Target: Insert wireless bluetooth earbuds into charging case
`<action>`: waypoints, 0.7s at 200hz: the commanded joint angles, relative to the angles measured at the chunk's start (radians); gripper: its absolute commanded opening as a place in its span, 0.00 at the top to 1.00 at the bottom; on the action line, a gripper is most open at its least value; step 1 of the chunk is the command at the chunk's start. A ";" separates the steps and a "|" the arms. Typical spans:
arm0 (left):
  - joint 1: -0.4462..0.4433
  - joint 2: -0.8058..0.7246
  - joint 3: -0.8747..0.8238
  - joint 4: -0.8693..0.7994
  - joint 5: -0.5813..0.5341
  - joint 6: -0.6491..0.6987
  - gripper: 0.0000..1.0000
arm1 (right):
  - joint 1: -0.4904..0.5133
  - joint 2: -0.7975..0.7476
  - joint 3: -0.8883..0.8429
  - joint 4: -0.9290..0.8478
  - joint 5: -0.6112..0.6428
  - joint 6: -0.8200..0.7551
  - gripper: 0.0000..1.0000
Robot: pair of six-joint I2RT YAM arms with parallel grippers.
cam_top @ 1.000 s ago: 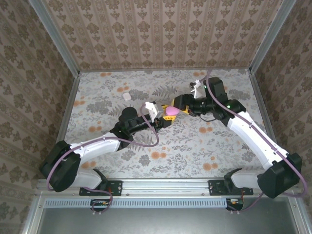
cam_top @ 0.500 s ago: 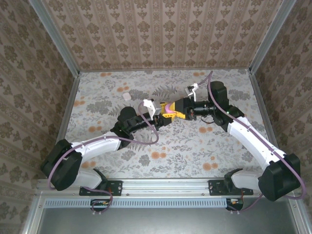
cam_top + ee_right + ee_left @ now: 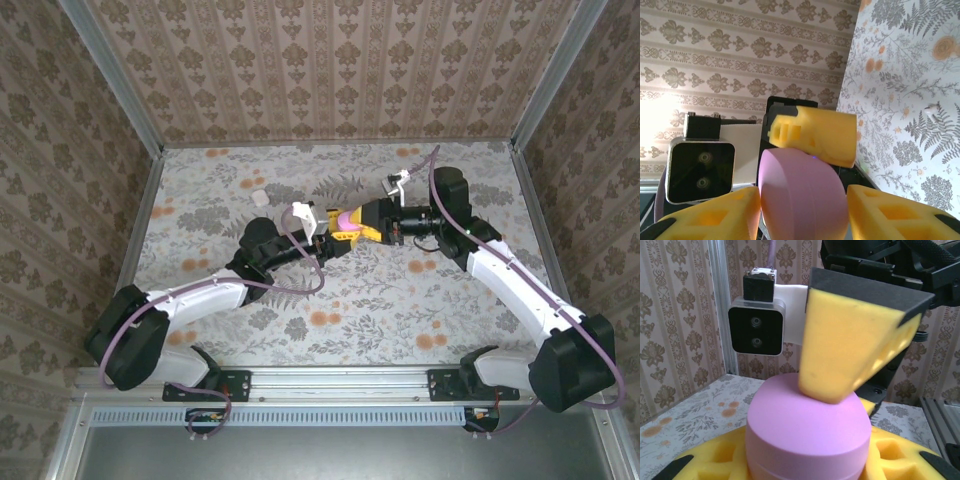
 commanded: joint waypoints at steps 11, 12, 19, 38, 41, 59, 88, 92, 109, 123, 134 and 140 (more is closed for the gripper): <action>0.007 0.000 0.029 0.042 0.035 -0.016 0.65 | -0.016 0.024 -0.030 0.104 0.001 0.078 0.49; 0.006 0.000 0.029 0.042 0.035 -0.016 0.65 | -0.016 0.024 -0.030 0.105 0.000 0.079 0.49; 0.006 -0.001 0.030 0.040 0.035 -0.015 0.65 | -0.017 0.024 -0.034 0.115 -0.001 0.085 0.50; 0.007 0.000 0.031 0.037 0.034 -0.015 0.65 | -0.016 0.022 -0.035 0.140 -0.017 0.100 0.54; 0.007 -0.002 0.030 0.037 0.033 -0.015 0.65 | -0.016 0.021 -0.035 0.143 -0.021 0.102 0.55; 0.008 0.000 0.030 0.032 0.028 -0.014 0.65 | -0.016 0.015 -0.035 0.151 -0.045 0.104 0.61; 0.008 0.003 0.033 0.021 0.016 -0.012 0.63 | -0.017 -0.004 -0.035 0.098 -0.035 0.069 0.71; 0.008 0.004 0.034 0.017 0.014 -0.011 0.62 | -0.017 -0.006 -0.037 0.088 -0.026 0.064 0.72; 0.007 0.002 0.038 0.001 0.008 -0.005 0.58 | -0.023 -0.023 -0.041 0.058 0.014 0.040 0.74; 0.007 0.000 0.033 -0.009 0.002 0.004 0.54 | -0.029 -0.037 -0.052 0.055 0.053 0.038 0.76; 0.009 -0.005 0.034 -0.033 -0.005 0.013 0.47 | -0.033 -0.048 -0.061 0.055 0.090 0.037 0.76; 0.007 -0.009 0.031 -0.048 -0.007 0.023 0.42 | -0.035 -0.056 -0.066 0.055 0.107 0.036 0.77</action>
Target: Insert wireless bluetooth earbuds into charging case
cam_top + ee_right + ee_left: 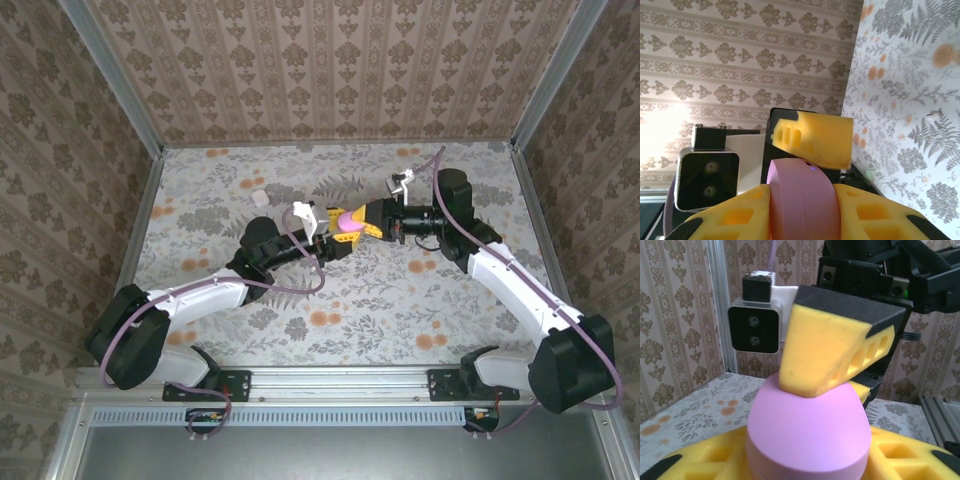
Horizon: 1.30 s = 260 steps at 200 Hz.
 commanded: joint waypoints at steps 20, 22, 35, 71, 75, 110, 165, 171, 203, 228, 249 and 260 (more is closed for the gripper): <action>0.005 -0.039 0.014 -0.085 -0.023 0.057 0.34 | -0.025 -0.062 -0.042 -0.028 0.153 -0.025 0.77; 0.005 -0.042 0.013 -0.088 -0.026 0.058 0.33 | -0.026 -0.064 -0.043 -0.028 0.158 -0.025 0.77; 0.008 -0.065 -0.001 -0.116 -0.048 0.078 0.27 | -0.030 -0.071 -0.055 -0.032 0.199 -0.026 0.78; 0.023 -0.154 -0.059 -0.175 -0.143 0.110 0.19 | -0.034 -0.086 -0.090 -0.122 0.426 -0.070 0.77; 0.024 -0.165 -0.067 -0.179 -0.159 0.112 0.18 | -0.033 -0.086 -0.099 -0.130 0.459 -0.077 0.77; 0.038 -0.272 -0.118 -0.273 -0.313 0.114 0.13 | -0.034 -0.021 -0.162 -0.125 0.654 -0.115 0.77; 0.112 -0.413 -0.113 -0.529 -0.422 0.056 0.05 | -0.034 0.282 -0.101 -0.028 0.572 -0.130 0.76; 0.124 -0.423 -0.109 -0.554 -0.426 0.043 0.04 | -0.034 0.312 -0.090 -0.021 0.571 -0.132 0.76; 0.187 -0.465 -0.077 -0.699 -0.426 -0.021 0.00 | -0.034 0.434 -0.027 -0.020 0.574 -0.172 0.77; 0.225 -0.487 -0.058 -0.784 -0.413 -0.039 0.00 | -0.035 0.501 0.013 -0.038 0.578 -0.201 0.76; 0.241 -0.506 -0.076 -0.775 -0.396 -0.036 0.00 | -0.041 0.549 0.042 -0.061 0.577 -0.226 0.76; 0.243 -0.516 -0.085 -0.764 -0.395 -0.033 0.00 | -0.046 0.565 0.052 -0.068 0.571 -0.232 0.76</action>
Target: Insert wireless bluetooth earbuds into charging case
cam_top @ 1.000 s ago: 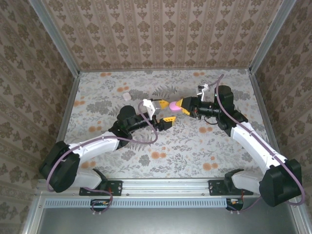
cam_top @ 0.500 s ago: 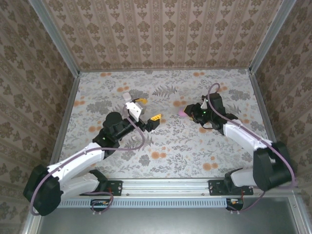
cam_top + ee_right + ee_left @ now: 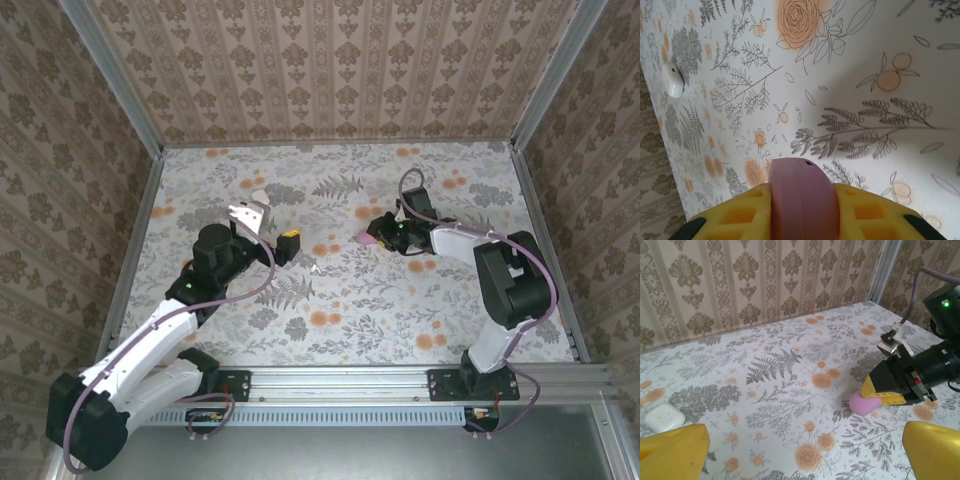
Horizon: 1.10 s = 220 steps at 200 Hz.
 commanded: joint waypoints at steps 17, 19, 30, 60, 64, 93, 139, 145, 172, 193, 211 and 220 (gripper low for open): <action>0.011 -0.047 0.003 -0.023 0.015 -0.012 0.00 | -0.017 0.068 0.060 -0.026 -0.016 -0.062 0.76; 0.011 -0.049 0.001 -0.022 0.015 -0.011 0.00 | -0.018 0.070 0.062 -0.028 -0.016 -0.063 0.76; 0.012 -0.053 -0.007 -0.017 0.011 -0.006 0.00 | -0.023 0.079 0.068 -0.028 -0.017 -0.066 0.76; 0.018 -0.051 -0.020 0.004 0.006 0.005 0.00 | -0.032 0.098 0.074 -0.012 -0.035 -0.071 0.76; 0.018 -0.050 -0.018 0.005 0.006 0.007 0.00 | -0.034 0.104 0.076 -0.012 -0.044 -0.073 0.76; 0.021 -0.036 -0.004 0.011 0.009 0.011 0.00 | -0.058 0.143 0.081 0.017 -0.120 -0.056 0.76; 0.022 -0.023 0.001 0.035 0.014 -0.020 0.00 | -0.067 0.161 0.092 -0.036 -0.130 -0.105 0.74; 0.022 -0.023 0.002 0.033 0.015 -0.023 0.00 | -0.068 0.162 0.090 -0.040 -0.130 -0.114 0.74; 0.022 -0.024 0.004 0.032 0.019 -0.035 0.00 | -0.073 0.164 0.086 -0.064 -0.138 -0.146 0.70; 0.022 -0.032 0.008 0.020 0.022 -0.042 0.00 | -0.078 0.159 0.083 -0.081 -0.137 -0.165 0.68; 0.022 -0.038 0.004 0.018 0.018 -0.052 0.00 | -0.082 0.154 0.085 -0.096 -0.131 -0.175 0.64; 0.022 -0.041 0.001 0.019 0.018 -0.057 0.00 | -0.084 0.153 0.086 -0.105 -0.126 -0.180 0.62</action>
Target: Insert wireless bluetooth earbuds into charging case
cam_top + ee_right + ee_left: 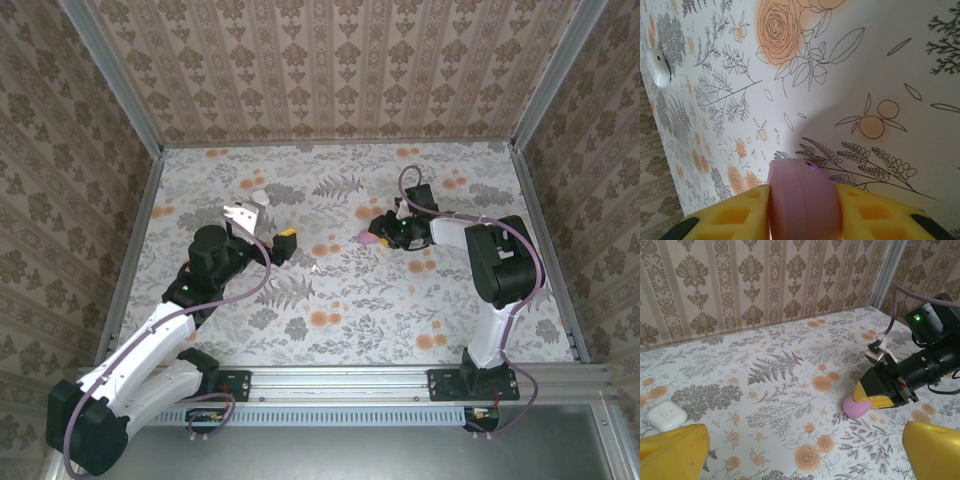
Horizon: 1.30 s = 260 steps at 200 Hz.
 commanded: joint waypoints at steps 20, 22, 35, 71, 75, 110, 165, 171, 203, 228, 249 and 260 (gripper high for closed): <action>0.006 -0.027 0.003 0.015 0.006 -0.034 0.00 | -0.011 0.013 0.016 -0.105 0.022 -0.053 0.58; 0.006 -0.028 0.003 0.015 0.006 -0.035 0.00 | -0.011 0.012 0.016 -0.107 0.022 -0.054 0.58; 0.006 -0.027 0.006 0.009 0.003 -0.039 0.00 | -0.011 0.006 0.019 -0.118 0.028 -0.061 0.57; 0.006 -0.010 0.019 0.002 0.003 -0.052 0.00 | -0.012 -0.011 0.019 -0.137 0.039 -0.071 0.52; 0.006 -0.005 0.021 0.000 0.002 -0.054 0.00 | -0.013 -0.013 0.021 -0.141 0.041 -0.074 0.52; 0.021 0.050 0.094 -0.098 -0.009 -0.128 0.00 | -0.016 -0.028 0.032 -0.178 0.064 -0.098 0.49; 0.087 0.276 0.284 -0.391 -0.078 -0.225 0.09 | -0.019 -0.145 0.031 -0.274 0.139 -0.156 0.42; 0.111 0.303 0.301 -0.411 -0.097 -0.232 0.10 | -0.019 -0.168 0.022 -0.273 0.138 -0.162 0.42; 0.193 0.500 0.451 -0.555 -0.165 -0.270 0.12 | -0.016 -0.323 -0.087 -0.194 0.069 -0.107 0.41; 0.216 0.679 0.606 -0.656 -0.244 -0.258 0.16 | -0.006 -0.441 -0.157 -0.199 0.058 -0.078 0.41; 0.236 0.810 0.709 -0.689 -0.276 -0.241 0.17 | -0.003 -0.549 -0.200 -0.233 0.058 -0.070 0.41; 0.249 0.876 0.764 -0.705 -0.278 -0.239 0.18 | -0.002 -0.601 -0.218 -0.257 0.061 -0.070 0.41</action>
